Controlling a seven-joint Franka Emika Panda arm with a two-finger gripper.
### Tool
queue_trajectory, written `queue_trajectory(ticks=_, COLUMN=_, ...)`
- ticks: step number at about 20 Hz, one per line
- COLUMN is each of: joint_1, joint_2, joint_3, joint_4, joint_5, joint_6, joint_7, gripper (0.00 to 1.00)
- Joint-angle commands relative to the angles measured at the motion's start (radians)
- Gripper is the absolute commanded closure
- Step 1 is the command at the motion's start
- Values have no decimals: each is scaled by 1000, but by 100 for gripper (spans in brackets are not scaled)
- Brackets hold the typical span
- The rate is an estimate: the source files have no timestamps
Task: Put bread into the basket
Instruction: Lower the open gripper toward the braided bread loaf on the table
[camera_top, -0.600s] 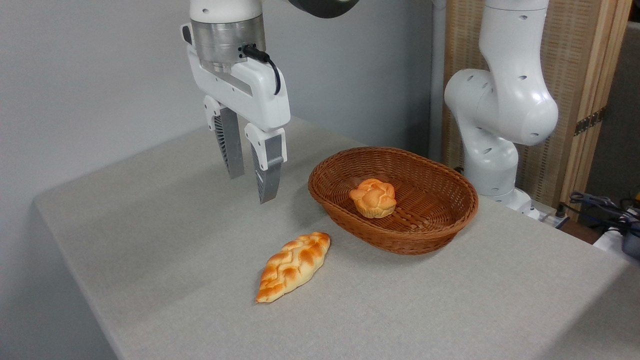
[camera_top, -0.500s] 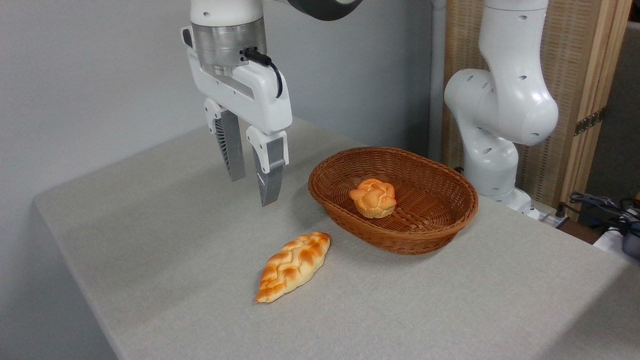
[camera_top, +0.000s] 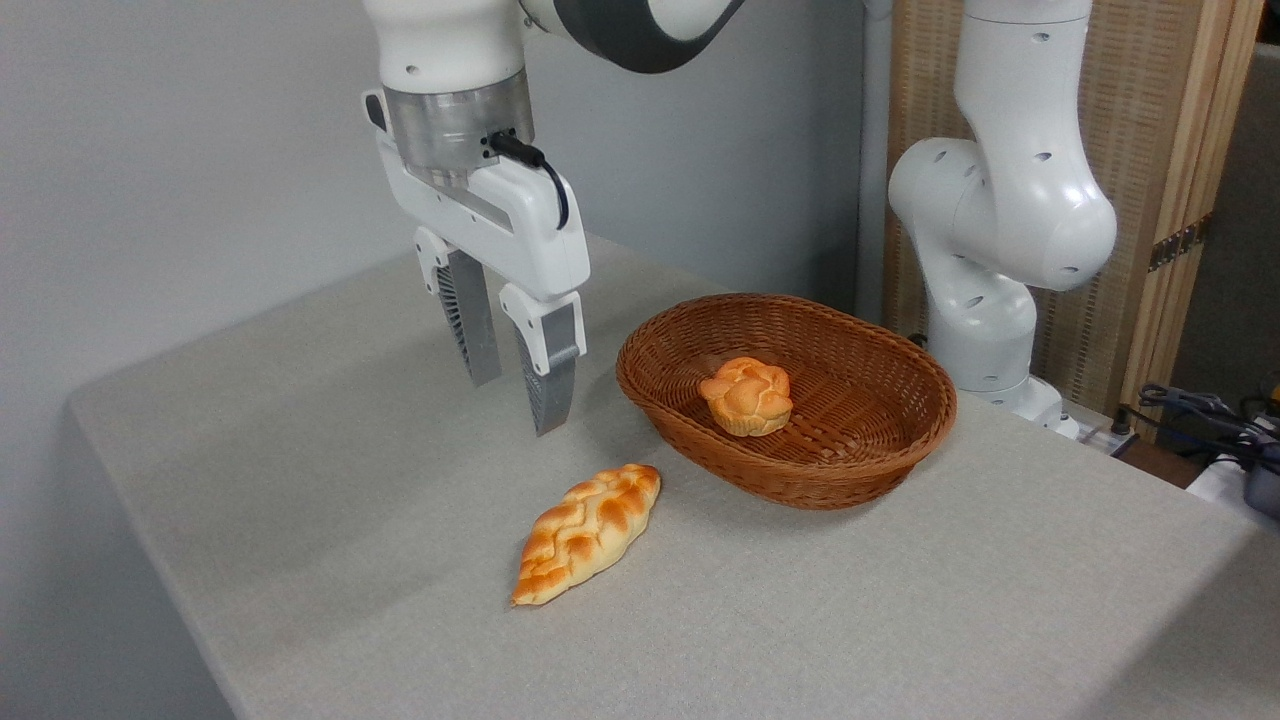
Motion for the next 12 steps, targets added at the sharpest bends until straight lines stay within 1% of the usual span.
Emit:
queue_trajectory(ticks=1, joint_1=-3, joint_2=17, joint_3=8, joint_4=-10, joint_5=-3, joint_6=-44, joint_7=-14, gripper=0)
queue_trajectory(ticks=6, joint_1=-2, joint_2=28, joint_3=34, joint_4=-89, joint_5=-1, joint_6=-17, joint_7=-10, gripper=0)
queue_trajectory(ticks=10, joint_1=-3, joint_2=38, joint_3=39, joint_4=-171, joint_5=2, joint_6=64, joint_7=-10, gripper=0)
queue_trajectory(ticks=12, joint_1=-3, joint_2=51, joint_3=37, joint_4=-185, joint_5=-1, joint_6=98, joint_7=-11, gripper=0)
